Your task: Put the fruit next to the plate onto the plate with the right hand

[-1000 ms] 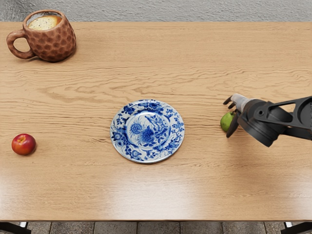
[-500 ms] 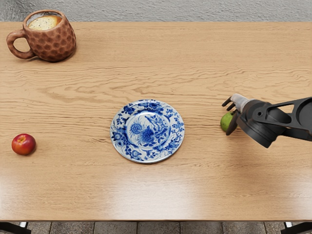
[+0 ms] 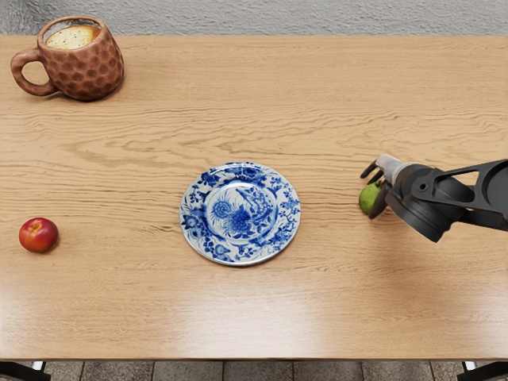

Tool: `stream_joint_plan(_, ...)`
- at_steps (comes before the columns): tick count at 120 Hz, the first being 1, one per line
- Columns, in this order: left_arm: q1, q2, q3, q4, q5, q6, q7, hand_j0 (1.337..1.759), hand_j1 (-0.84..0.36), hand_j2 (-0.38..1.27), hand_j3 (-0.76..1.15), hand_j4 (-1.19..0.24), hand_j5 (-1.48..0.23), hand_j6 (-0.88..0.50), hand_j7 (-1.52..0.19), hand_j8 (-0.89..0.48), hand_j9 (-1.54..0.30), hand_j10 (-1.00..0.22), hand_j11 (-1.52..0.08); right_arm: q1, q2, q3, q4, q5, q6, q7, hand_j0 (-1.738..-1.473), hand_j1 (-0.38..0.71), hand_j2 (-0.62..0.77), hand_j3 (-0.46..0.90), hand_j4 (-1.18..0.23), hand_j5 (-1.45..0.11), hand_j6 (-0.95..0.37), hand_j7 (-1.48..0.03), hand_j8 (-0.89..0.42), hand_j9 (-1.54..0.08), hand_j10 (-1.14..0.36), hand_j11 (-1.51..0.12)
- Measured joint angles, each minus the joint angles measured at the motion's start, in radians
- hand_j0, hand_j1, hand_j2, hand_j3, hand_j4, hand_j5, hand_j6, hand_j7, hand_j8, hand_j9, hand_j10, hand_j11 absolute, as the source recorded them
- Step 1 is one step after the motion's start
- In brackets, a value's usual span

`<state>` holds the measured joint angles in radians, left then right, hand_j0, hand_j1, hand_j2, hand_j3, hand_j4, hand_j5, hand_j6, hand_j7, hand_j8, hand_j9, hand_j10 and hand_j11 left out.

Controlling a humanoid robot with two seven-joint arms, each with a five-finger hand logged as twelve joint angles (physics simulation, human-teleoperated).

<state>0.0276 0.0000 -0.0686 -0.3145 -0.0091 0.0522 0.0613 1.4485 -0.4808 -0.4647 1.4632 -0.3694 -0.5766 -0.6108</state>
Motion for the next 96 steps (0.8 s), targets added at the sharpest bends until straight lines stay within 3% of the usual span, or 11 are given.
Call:
stream_joint_plan(3, 0.000, 0.000, 0.000, 0.000, 0.000, 0.000, 0.000, 1.658, 0.35, 0.00, 0.00, 0.00, 0.00, 0.00, 0.00, 0.00, 0.00, 0.00, 0.00, -0.002, -0.001, 0.000, 0.000, 0.000, 0.000, 0.000, -1.657, 0.20, -0.05, 0.00, -0.47, -0.62, -0.48, -0.62, -0.47, -0.62, -0.47, -0.62)
stream_joint_plan(11, 0.000, 0.000, 0.000, 0.000, 0.000, 0.000, 0.000, 1.658, 0.35, 0.00, 0.00, 0.00, 0.00, 0.00, 0.00, 0.00, 0.00, 0.00, 0.00, -0.009, -0.005, 0.006, -0.001, -0.003, 0.002, 0.000, -1.654, 0.26, 0.06, 0.00, -0.58, -0.77, -0.44, -0.76, -0.41, -0.77, -0.58, -0.77)
stream_joint_plan(27, 0.000, 0.000, 0.000, 0.000, 0.000, 0.000, 0.000, 1.658, 0.35, 0.00, 0.00, 0.00, 0.00, 0.00, 0.00, 0.00, 0.00, 0.00, 0.00, -0.018, -0.010, 0.014, -0.002, -0.005, 0.002, -0.001, -1.650, 0.28, 0.25, 0.00, -0.67, -0.94, -0.40, -0.94, -0.39, -0.95, -0.72, -0.95)
stream_joint_plan(37, 0.000, 0.000, 0.000, 0.000, 0.000, 0.000, 0.000, 1.658, 0.35, 0.00, 0.00, 0.00, 0.00, 0.00, 0.00, 0.00, 0.00, 0.00, 0.00, -0.020, -0.018, 0.035, -0.001, 0.001, 0.004, -0.001, -1.650, 0.28, 0.29, 0.00, -0.66, -1.01, -0.38, -1.01, -0.36, -1.02, -0.74, -1.02)
stream_joint_plan(56, 0.000, 0.000, 0.000, 0.000, 0.000, 0.000, 0.000, 1.658, 0.35, 0.00, 0.00, 0.00, 0.00, 0.00, 0.00, 0.00, 0.00, 0.00, 0.00, -0.022, -0.055, 0.168, -0.009, 0.020, 0.032, 0.000, -1.649, 0.25, 0.22, 0.00, -0.65, -1.11, -0.36, -1.08, -0.35, -1.11, -0.74, -1.10)
stream_joint_plan(68, 0.000, 0.000, 0.000, 0.000, 0.000, 0.000, 0.000, 1.658, 0.35, 0.00, 0.00, 0.00, 0.00, 0.00, 0.00, 0.00, 0.00, 0.00, 0.00, -0.025, -0.048, 0.242, -0.021, 0.032, 0.052, -0.001, -1.649, 0.29, 0.29, 0.00, -0.62, -1.14, -0.33, -1.10, -0.31, -1.14, -0.73, -1.13)
stream_joint_plan(78, 0.000, 0.000, 0.000, 0.000, 0.000, 0.000, 0.000, 1.658, 0.35, 0.00, 0.00, 0.00, 0.00, 0.00, 0.00, 0.00, 0.00, 0.00, 0.00, -0.026, 0.032, 0.288, -0.035, 0.037, 0.058, -0.001, -1.648, 0.28, 0.31, 0.00, -0.63, -1.15, -0.34, -1.11, -0.31, -1.14, -0.78, -1.13)
stream_joint_plan(96, 0.000, 0.000, 0.000, 0.000, 0.000, 0.000, 0.000, 1.658, 0.35, 0.00, 0.00, 0.00, 0.00, 0.00, 0.00, 0.00, 0.00, 0.00, 0.00, -0.026, 0.297, 0.342, -0.134, 0.059, 0.065, 0.000, -1.648, 0.28, 0.32, 0.00, -0.63, -1.18, -0.34, -1.12, -0.31, -1.13, -0.82, -1.13)
